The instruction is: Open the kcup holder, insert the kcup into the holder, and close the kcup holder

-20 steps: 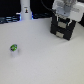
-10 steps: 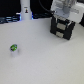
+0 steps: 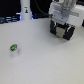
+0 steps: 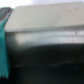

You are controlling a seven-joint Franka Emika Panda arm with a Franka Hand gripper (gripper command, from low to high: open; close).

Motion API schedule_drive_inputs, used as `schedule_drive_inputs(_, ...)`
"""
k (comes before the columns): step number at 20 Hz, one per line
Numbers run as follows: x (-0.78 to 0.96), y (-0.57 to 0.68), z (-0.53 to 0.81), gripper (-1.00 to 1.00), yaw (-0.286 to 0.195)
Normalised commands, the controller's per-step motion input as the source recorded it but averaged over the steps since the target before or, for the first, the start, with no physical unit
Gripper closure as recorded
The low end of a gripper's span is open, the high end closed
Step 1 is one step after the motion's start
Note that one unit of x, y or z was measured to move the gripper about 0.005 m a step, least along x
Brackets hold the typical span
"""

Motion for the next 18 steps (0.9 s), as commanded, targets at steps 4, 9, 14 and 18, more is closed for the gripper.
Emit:
schedule_drive_inputs(4,0.94,-0.26,0.2,1.0,-0.093)
schedule_drive_inputs(9,0.93,-0.28,0.21,1.0,-0.101)
schedule_drive_inputs(14,0.59,-0.2,0.13,1.0,-0.058)
schedule_drive_inputs(18,0.47,-0.41,0.07,1.0,0.0)
